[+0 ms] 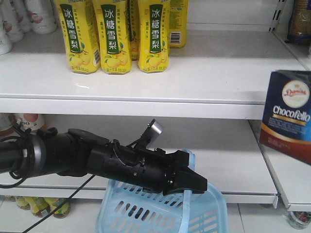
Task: Left arm holds basket, right arm returns cookies
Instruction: 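Lift the Chocofello box out of the basket up to the upper shelf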
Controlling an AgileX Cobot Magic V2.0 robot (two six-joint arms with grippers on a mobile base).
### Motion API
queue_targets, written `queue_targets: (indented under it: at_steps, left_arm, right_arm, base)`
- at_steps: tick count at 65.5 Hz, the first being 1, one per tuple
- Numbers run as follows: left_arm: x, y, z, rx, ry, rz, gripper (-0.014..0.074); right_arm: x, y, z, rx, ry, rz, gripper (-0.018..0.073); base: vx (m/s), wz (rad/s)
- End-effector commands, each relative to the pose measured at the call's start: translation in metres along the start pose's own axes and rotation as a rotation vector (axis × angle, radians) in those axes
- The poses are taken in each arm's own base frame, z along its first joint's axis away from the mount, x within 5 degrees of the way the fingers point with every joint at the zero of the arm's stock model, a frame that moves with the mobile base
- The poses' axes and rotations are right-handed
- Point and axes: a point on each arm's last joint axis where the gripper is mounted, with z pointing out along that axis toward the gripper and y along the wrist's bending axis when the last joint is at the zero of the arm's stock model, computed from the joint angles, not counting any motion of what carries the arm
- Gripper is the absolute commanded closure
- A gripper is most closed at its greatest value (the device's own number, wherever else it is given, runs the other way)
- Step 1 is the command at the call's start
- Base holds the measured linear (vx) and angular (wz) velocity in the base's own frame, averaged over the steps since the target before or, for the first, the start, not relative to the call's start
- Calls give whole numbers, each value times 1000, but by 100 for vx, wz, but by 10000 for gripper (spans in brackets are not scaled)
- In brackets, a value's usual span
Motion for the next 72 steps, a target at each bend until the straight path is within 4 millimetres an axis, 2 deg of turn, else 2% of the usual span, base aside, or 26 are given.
queue_targets:
  at_steps: [1, 14, 23, 49, 57, 72]
  left_arm:
    - [-7, -31, -9, 100, -61, 76, 603]
    - [-7, -31, -9, 100, -61, 76, 603]
    - [-7, -31, -9, 100, -61, 76, 603]
    - [-7, -31, -9, 100, -61, 76, 603]
    - [-7, -31, -9, 100, -61, 76, 603]
    - [-7, -31, -9, 100, -61, 76, 603]
  right_arm:
    - [-39, 11, 5, -53, -193, -65, 333]
    - [-74, 20, 28, -5, -231, -170, 333]
    - [-83, 23, 53, 44, -221, -230, 333]
    - [-89, 19, 105, 228, -337, -193, 328]
    - [-84, 13, 121, 313, -312, -150, 326]
    - [-67, 12, 153, 377, -221, -206, 321]
  base:
    - [0, 0]
    - [0, 0]
    - [0, 0]
    - [0, 0]
    - [0, 0]
    - [0, 0]
